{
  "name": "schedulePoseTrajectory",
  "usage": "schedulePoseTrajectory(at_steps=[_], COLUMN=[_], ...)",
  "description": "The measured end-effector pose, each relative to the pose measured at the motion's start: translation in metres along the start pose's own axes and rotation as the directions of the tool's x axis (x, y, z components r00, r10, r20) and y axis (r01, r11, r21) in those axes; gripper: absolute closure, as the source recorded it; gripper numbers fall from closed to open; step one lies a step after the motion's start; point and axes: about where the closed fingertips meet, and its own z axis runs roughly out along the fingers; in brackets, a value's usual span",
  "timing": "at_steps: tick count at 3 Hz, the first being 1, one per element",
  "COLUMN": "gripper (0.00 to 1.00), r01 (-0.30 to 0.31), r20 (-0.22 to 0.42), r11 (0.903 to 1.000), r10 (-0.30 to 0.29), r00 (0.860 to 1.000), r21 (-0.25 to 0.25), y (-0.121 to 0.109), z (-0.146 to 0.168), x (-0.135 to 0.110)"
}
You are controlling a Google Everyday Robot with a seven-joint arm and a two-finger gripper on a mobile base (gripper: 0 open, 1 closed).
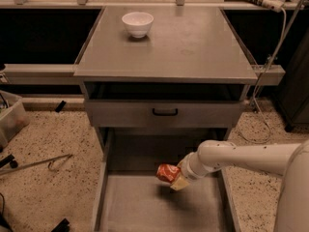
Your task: Place coke can into middle drawer
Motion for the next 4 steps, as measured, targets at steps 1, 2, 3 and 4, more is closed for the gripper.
schedulePoseTrajectory(at_steps=[1,2,3,4], gripper=[1.00,1.00,1.00,1.00], r01=[0.012,-0.010,-0.012,-0.013], r20=[-0.016,-0.003,0.017,0.018], r11=[0.9999,0.9990,0.9954,0.9952], r10=[-0.012,0.010,0.014,0.015], r00=[1.000,1.000,1.000,1.000], r21=[-0.004,-0.044,-0.095,-0.097], y=[0.009,0.016,0.022,0.022], z=[0.012,0.040,0.066,0.068], x=[0.009,0.022,0.024,0.025])
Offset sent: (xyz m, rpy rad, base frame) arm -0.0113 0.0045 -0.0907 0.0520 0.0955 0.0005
